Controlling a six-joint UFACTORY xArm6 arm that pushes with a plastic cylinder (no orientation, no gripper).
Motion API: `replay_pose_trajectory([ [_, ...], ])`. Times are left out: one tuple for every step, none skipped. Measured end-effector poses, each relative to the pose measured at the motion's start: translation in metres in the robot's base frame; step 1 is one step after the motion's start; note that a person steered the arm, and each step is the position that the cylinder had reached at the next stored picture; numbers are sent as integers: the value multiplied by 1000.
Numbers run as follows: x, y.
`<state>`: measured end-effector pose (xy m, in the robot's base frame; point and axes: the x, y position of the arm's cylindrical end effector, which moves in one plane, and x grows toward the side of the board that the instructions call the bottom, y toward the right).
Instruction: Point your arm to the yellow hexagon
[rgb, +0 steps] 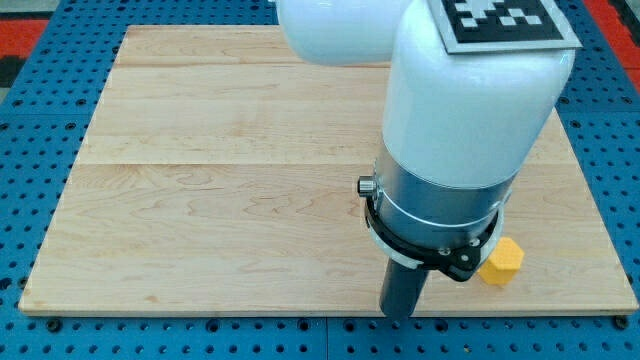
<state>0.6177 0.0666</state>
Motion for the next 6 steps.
replay_pose_trajectory([
  [-13, 43],
  [-12, 44],
  [-2, 89],
  [1, 120],
  [-9, 139],
  [-30, 127],
])
